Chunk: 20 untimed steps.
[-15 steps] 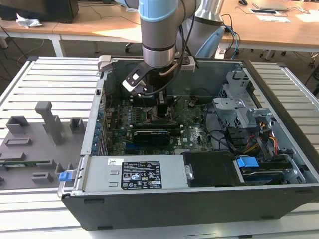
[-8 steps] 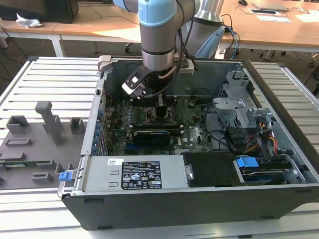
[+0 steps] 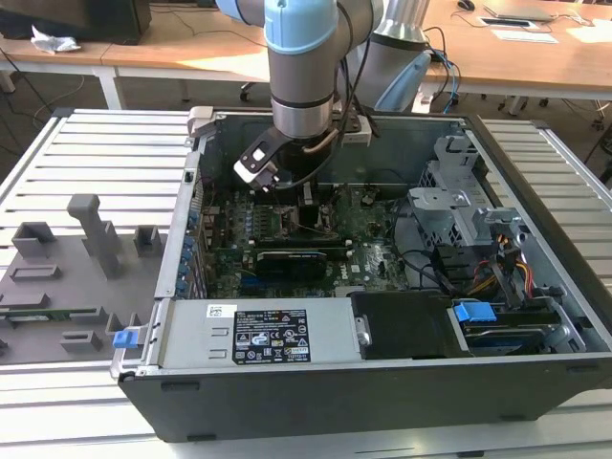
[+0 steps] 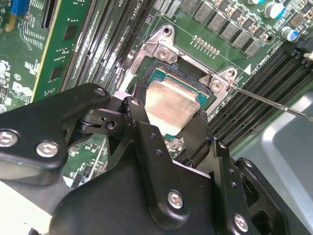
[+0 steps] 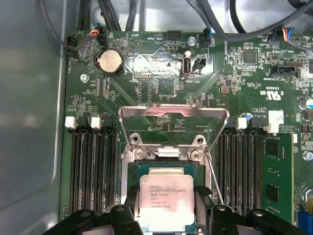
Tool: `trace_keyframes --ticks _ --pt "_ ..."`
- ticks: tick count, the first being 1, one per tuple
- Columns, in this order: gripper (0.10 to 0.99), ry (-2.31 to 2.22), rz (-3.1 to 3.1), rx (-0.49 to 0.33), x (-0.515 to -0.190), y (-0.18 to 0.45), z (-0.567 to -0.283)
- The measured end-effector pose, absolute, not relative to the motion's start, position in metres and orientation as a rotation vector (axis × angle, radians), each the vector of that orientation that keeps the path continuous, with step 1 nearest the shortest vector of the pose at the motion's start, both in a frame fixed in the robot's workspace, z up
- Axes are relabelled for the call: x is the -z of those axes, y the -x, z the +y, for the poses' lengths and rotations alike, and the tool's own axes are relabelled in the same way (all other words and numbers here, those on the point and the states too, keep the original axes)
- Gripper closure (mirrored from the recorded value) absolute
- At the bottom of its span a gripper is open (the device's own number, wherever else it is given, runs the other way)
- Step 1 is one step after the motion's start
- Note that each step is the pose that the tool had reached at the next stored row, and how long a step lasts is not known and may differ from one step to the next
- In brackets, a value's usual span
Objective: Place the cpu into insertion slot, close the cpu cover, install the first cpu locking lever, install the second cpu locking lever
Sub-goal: 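Place the cpu into insertion slot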
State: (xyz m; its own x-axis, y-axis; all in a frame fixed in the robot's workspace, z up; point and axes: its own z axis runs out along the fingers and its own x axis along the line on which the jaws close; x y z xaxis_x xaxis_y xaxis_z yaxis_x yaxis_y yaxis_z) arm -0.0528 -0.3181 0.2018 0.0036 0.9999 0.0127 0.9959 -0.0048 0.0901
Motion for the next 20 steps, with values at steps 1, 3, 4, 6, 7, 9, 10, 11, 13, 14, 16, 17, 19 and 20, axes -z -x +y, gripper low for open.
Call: trace_keyframes --ticks 1,3,4,6,7,9,10,11,13,14,16,17,19,20 --pt "0.545 -2.202 2.159 -0.111 -0.2016 0.0529 -0.3181" --pt "0.545 -2.209 2.152 -0.111 -0.2013 0.0529 -0.3165" --pt "0.545 -2.211 2.150 -0.111 -0.2009 0.0528 -0.3162" --pt "0.545 -2.213 2.147 -0.110 -0.2001 0.0528 -0.3162" --pt "0.545 -2.214 2.147 -0.110 -0.2001 0.0529 -0.3162" --pt "0.545 -2.214 2.146 -0.111 -0.1999 0.0529 -0.3161" --pt "0.545 -2.214 2.146 -0.111 -0.1999 0.0529 -0.3161" --pt "0.545 -2.215 2.146 -0.111 -0.1999 0.0528 -0.3161" --pt "0.471 -2.215 2.146 -0.111 -0.1999 0.0528 -0.3161" --pt "0.471 -2.215 2.145 -0.111 -0.1999 0.0528 -0.3161" --pt "0.471 -2.215 2.145 -0.110 -0.2000 0.0529 -0.3161" --pt "0.471 -2.215 2.145 -0.110 -0.2003 0.0529 -0.3161" --pt "0.471 -2.215 2.145 -0.111 -0.2007 0.0528 -0.3161" --pt "0.471 -2.215 2.145 -0.111 -0.2007 0.0528 -0.3161"
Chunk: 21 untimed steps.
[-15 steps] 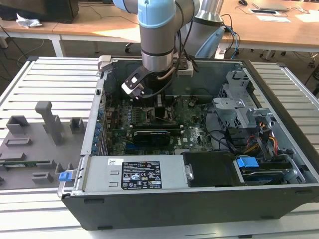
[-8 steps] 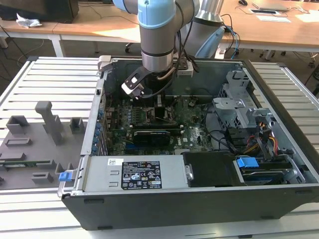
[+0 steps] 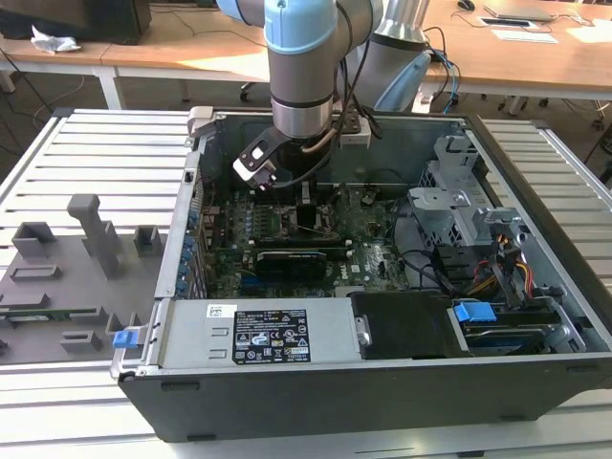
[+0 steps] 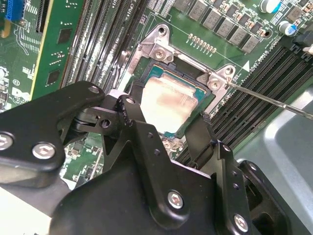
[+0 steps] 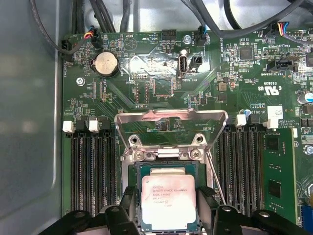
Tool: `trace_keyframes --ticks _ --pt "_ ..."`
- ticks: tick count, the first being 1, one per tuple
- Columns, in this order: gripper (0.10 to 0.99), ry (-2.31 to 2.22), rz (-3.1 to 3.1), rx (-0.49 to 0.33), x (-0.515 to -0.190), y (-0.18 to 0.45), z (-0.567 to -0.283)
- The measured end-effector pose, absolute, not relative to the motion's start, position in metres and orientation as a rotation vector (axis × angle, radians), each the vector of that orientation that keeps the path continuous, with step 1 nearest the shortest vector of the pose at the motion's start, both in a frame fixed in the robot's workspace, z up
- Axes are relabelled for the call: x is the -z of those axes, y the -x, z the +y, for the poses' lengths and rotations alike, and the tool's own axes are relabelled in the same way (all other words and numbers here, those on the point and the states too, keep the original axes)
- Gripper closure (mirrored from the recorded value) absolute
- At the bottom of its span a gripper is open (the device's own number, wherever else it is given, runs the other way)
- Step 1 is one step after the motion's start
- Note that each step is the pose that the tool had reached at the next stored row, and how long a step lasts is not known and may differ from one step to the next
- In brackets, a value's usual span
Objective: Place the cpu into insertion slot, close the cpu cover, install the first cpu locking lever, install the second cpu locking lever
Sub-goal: 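Place the cpu into insertion slot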
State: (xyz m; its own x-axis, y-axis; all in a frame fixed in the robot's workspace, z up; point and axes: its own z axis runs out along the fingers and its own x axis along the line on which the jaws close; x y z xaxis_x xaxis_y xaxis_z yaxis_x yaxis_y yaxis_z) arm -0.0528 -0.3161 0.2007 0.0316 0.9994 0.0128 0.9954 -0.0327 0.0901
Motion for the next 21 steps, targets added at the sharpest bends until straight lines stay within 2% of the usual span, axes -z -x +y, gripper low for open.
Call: trace_keyframes --ticks 13,14,16,17,20,21 --pt "0.471 -2.215 2.145 -0.110 -0.2052 0.0529 -0.3161" --pt "0.486 -2.215 2.145 -0.110 -0.2052 0.0529 -0.3161" --pt "0.616 -2.215 2.145 -0.110 -0.2052 0.0529 -0.3161" --pt "0.616 -2.215 2.145 -0.109 -0.2052 0.0529 -0.3161" --pt "0.792 -2.215 2.145 -0.109 -0.2052 0.0529 -0.3161" --pt "0.792 -2.215 2.145 -0.109 -0.2052 0.0529 -0.3161"
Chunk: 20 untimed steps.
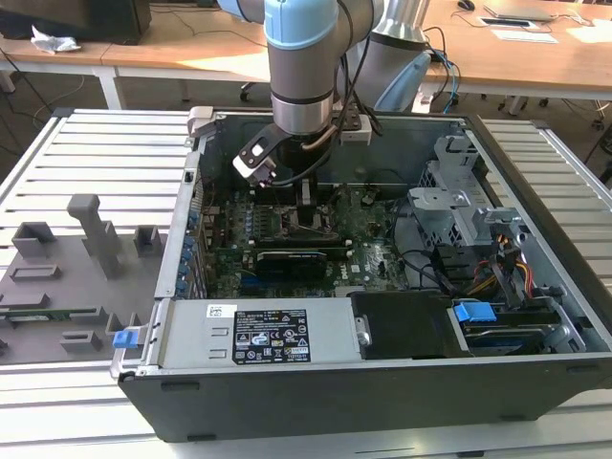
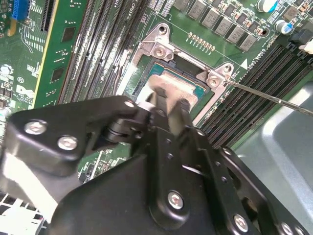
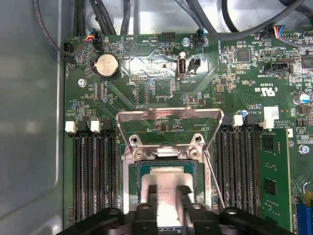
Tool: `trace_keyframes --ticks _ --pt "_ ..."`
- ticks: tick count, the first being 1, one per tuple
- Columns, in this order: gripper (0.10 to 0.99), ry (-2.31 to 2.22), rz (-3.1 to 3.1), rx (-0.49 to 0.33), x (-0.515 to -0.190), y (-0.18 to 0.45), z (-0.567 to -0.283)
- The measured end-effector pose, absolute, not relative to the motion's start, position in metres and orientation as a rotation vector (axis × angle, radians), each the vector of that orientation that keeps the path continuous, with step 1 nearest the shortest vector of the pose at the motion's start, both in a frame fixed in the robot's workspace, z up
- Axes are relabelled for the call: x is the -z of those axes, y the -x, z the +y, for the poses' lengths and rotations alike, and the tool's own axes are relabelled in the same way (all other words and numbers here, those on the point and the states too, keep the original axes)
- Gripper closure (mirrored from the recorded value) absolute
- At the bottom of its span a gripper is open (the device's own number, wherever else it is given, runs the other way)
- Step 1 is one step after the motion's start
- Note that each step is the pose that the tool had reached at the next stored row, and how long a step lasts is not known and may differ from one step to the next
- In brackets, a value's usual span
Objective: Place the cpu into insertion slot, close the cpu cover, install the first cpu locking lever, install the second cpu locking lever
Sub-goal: 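Place the cpu into insertion slot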
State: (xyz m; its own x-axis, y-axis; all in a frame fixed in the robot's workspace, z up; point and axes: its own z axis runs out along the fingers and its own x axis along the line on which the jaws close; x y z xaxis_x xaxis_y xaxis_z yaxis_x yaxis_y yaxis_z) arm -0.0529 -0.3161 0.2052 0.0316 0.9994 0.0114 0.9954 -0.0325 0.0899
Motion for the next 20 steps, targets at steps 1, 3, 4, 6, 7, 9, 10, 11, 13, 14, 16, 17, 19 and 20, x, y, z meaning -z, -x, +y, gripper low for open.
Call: trace_keyframes --ticks 1,3,4,6,7,9,10,11,13,14,16,17,19,20 --pt "0.914 -2.215 2.145 -0.109 -0.205 0.053 -0.316" --pt "0.976 -2.215 2.145 -0.109 -0.205 0.053 -0.316" --pt "0.980 -2.214 2.144 -0.109 -0.205 0.053 -0.316" --pt "0.980 -2.214 2.144 -0.109 -0.205 0.053 -0.316" --pt "0.980 -2.214 2.144 -0.109 -0.205 0.053 -0.316" --pt "0.980 -2.214 2.144 -0.108 -0.205 0.053 -0.316" --pt "0.980 -2.214 2.144 -0.108 -0.204 0.053 -0.316" --pt "0.980 -2.214 2.144 -0.108 -0.204 0.053 -0.316" --pt "0.980 -2.214 2.144 -0.108 -0.204 0.053 -0.316" --pt "0.980 -2.214 2.144 -0.108 -0.204 0.053 -0.316" --pt "0.980 -2.214 2.144 -0.110 -0.205 0.053 -0.316" --pt "0.980 -2.214 2.144 -0.110 -0.207 0.053 -0.316" --pt "0.980 -2.214 2.144 -0.109 -0.213 0.053 -0.316" --pt "0.980 -2.214 2.144 -0.109 -0.215 0.053 -0.316"
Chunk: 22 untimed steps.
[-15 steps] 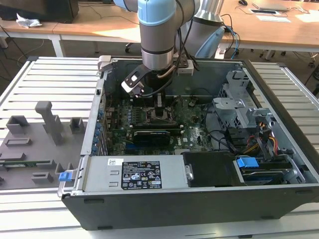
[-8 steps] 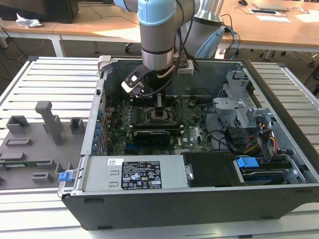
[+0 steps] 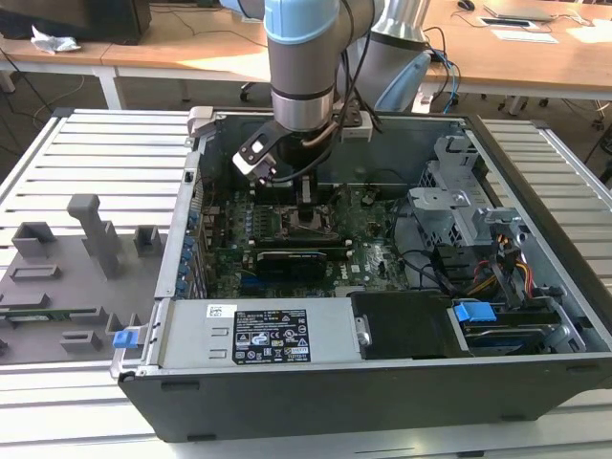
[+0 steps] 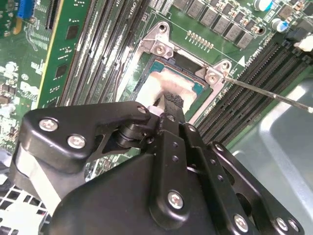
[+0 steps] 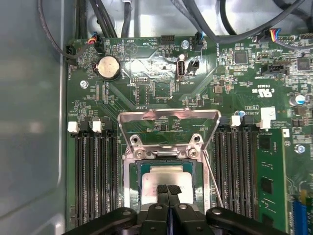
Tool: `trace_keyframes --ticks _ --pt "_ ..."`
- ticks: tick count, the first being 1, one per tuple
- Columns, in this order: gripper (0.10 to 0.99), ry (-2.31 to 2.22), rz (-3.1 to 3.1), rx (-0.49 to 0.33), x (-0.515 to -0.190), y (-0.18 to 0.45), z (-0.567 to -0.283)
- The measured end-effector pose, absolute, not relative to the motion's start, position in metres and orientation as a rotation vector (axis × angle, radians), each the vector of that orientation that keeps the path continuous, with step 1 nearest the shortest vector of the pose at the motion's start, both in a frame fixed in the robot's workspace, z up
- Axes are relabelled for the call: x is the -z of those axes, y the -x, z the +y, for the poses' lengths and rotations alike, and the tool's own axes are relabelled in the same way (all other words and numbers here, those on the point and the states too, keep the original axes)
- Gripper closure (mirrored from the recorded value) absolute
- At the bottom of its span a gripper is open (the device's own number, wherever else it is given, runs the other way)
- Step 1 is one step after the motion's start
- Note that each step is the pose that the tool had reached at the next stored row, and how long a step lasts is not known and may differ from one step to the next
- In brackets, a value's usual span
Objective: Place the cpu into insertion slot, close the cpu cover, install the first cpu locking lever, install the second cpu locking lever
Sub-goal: 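Place the cpu into insertion slot, then close the cpu cover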
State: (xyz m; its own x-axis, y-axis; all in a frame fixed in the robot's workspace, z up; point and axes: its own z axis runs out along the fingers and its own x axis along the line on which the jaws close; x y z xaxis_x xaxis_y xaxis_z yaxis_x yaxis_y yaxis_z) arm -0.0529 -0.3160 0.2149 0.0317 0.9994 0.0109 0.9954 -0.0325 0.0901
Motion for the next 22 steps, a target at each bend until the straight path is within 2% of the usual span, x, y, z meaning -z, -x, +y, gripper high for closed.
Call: trace_keyframes --ticks 10,22 --pt "0.980 -2.213 2.143 -0.111 -0.260 0.053 -0.316" --pt "0.980 -2.212 2.143 -0.109 -0.260 0.053 -0.316"
